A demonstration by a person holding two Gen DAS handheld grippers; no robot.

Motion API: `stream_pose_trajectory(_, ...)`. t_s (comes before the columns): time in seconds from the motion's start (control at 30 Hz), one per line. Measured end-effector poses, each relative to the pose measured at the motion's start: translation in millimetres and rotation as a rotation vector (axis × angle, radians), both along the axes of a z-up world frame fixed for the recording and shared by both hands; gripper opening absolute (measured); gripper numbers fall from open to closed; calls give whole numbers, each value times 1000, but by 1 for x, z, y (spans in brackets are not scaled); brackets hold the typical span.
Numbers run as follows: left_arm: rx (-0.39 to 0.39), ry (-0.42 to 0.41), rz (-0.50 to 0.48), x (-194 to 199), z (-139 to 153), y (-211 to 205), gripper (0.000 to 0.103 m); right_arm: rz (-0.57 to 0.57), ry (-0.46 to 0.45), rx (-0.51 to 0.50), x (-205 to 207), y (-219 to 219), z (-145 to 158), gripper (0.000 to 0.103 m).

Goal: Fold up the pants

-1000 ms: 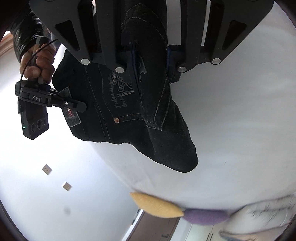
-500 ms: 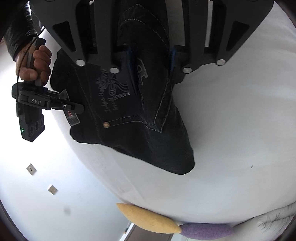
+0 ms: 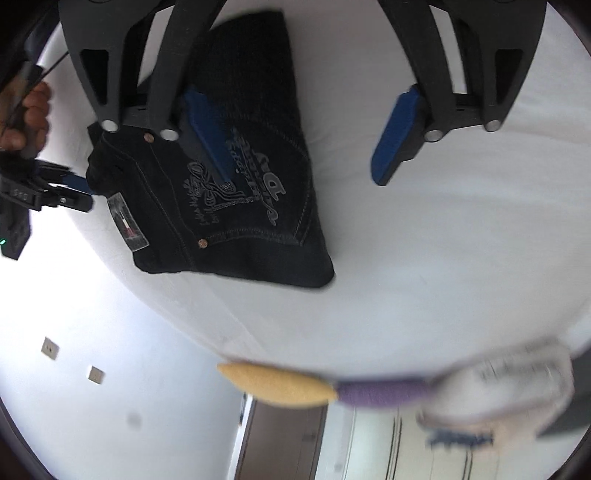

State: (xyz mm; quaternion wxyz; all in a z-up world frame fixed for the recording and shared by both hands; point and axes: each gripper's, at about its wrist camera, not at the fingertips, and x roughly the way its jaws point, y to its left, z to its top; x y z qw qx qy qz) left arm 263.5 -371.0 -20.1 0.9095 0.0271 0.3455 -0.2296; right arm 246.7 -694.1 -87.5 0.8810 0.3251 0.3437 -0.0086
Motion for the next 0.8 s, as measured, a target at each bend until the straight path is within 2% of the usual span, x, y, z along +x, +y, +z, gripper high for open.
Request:
stream_pose_trajectory(0.1, 54, -188, 27, -51, 35, 3, 100, -71, -44, -160, -46, 24, 22, 75)
stream_pose_trajectory(0.13, 63, -267, 38, -75, 49, 7, 101, -104, -74, -229, -65, 34, 33, 81)
stream_pose_trajectory(0.23, 99, -421, 98, -123, 83, 13, 103, -199, -162, -378, -108, 60, 63, 93)
stream_pose_trajectory(0.27, 121, -469, 133, -139, 95, 17, 103, -224, -191, -414, -119, 65, 73, 102)
stream_pose_trajectory(0.37, 162, -570, 248, -177, 126, 23, 103, -323, -308, -541, -156, 84, 108, 103)
stream_pose_trajectory(0.47, 156, -645, 256, -214, 152, 32, 103, -390, -409, -641, -185, 100, 144, 103)
stream_pose_trajectory(0.53, 179, -707, 301, -238, 162, 35, 103, -415, -476, -683, -204, 108, 167, 103)
stream_pose_trajectory(0.57, 193, -711, 328, -246, 168, 36, 103, -422, -509, -700, -215, 112, 179, 103)
stream_pose_trajectory(0.63, 165, -666, 297, -256, 176, 39, 103, -437, -543, -728, -231, 119, 199, 103)
stream_pose_trajectory(0.8, 108, -463, 303, -258, 177, 46, 103, -449, -639, -793, -269, 139, 246, 103)
